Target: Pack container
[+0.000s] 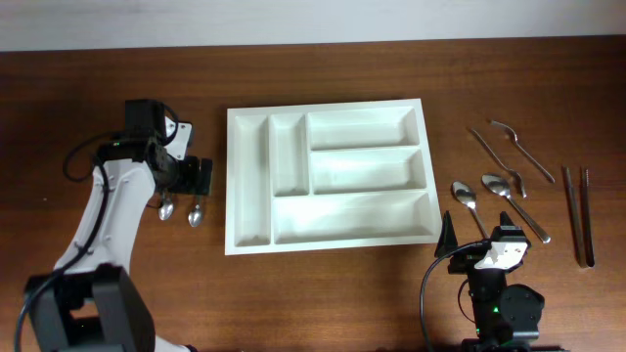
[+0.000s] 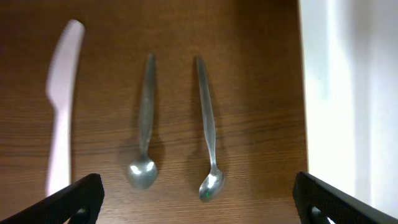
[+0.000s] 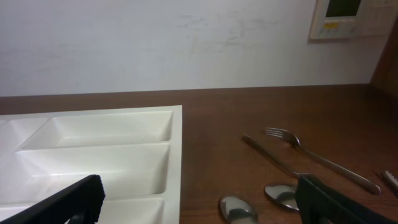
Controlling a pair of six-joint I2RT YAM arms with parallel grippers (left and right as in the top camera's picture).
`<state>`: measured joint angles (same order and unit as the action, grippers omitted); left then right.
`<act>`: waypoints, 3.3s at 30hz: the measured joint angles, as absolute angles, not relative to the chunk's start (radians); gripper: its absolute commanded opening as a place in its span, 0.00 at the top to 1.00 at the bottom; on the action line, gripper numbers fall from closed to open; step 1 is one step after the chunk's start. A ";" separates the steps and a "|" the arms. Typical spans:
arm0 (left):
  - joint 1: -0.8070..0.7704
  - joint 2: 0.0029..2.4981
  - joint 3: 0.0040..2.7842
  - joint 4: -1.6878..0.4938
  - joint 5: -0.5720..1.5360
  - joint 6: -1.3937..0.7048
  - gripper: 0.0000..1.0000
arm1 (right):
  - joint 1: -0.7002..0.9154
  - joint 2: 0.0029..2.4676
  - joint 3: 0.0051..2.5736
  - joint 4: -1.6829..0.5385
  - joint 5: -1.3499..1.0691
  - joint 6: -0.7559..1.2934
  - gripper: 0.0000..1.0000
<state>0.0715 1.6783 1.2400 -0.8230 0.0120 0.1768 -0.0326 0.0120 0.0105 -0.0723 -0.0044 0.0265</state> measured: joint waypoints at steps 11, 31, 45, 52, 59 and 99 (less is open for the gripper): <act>0.072 1.733 1.240 -0.815 0.027 0.229 0.40 | -0.033 0.012 0.010 -0.072 -0.004 0.026 0.01; 0.072 1.917 1.240 -0.723 0.027 0.271 0.59 | -0.033 0.012 0.010 -0.072 -0.004 0.026 0.01; 0.072 1.964 1.249 -0.732 0.027 0.277 0.98 | -0.033 0.012 0.010 -0.072 -0.004 0.026 0.01; 0.072 1.967 1.276 -0.787 0.027 0.281 0.98 | -0.033 0.012 0.010 -0.072 -0.004 0.027 0.01; 0.068 1.958 1.565 -0.923 0.033 0.249 0.98 | -0.033 0.012 0.010 -0.073 -0.004 0.027 0.01; -0.334 2.140 1.818 -1.018 0.169 -0.281 0.33 | -0.033 0.012 0.010 -0.073 -0.004 0.026 0.01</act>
<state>-0.3344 2.1395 1.8179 -1.0183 0.1692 -0.2806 -0.0326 0.0120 0.0105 -0.0727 -0.0044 0.0257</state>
